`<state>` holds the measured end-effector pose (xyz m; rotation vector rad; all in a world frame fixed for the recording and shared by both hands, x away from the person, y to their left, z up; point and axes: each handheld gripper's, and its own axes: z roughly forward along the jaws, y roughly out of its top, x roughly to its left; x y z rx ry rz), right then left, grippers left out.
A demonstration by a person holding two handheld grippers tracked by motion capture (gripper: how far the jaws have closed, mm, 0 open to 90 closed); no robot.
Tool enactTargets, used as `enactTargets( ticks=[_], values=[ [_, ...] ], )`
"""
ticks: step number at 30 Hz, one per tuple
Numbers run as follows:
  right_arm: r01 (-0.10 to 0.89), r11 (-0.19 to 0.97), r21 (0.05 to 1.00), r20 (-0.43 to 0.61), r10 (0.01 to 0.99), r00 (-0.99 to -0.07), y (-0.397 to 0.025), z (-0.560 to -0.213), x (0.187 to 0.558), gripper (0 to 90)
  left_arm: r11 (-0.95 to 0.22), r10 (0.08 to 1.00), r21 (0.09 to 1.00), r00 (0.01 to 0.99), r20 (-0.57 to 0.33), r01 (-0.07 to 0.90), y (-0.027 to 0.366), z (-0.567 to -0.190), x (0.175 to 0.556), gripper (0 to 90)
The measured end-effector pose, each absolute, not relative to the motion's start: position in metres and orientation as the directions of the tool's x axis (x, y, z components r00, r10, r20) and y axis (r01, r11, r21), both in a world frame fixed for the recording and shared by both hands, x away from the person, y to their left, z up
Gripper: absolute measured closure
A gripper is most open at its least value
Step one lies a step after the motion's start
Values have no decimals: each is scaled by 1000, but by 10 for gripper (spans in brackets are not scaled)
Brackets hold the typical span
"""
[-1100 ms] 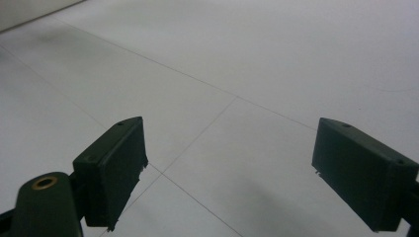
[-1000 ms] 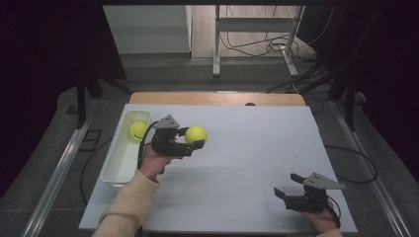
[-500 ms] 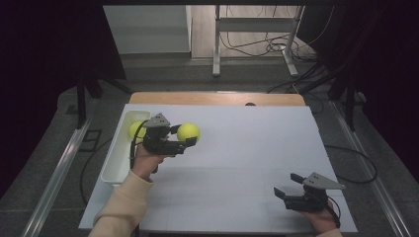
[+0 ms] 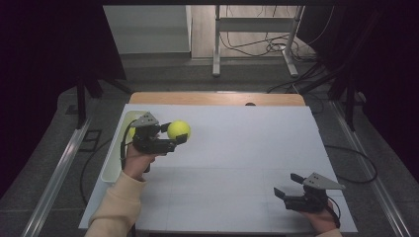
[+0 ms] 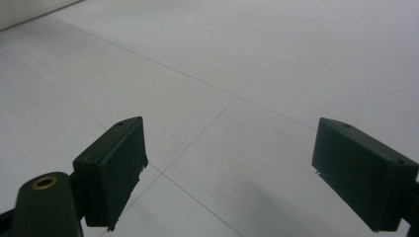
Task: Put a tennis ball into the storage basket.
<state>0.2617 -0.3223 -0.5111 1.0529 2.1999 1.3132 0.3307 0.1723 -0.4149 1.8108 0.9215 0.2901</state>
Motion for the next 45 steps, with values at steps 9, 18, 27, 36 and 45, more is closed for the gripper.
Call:
enactTargets(
  ticks=[9,18,27,36,45],
  values=[
    [410,292,864,56,754,-654,-322,-511,262,137,-159,731,873,650,-209,460,185,-416,328,266],
    [411,294,863,54,755,-654,-322,-511,262,137,-130,758,876,616,-214,465,199,-416,327,266],
    [413,293,862,56,756,-653,-322,-512,262,137,-110,778,877,589,-216,467,211,-416,327,266],
    [412,291,863,56,756,-652,-322,-511,262,138,-96,788,880,576,-218,464,220,-414,323,266],
    [411,292,864,55,755,-653,-323,-511,261,138,-90,803,875,554,-219,475,229,-418,321,266]
  ],
)
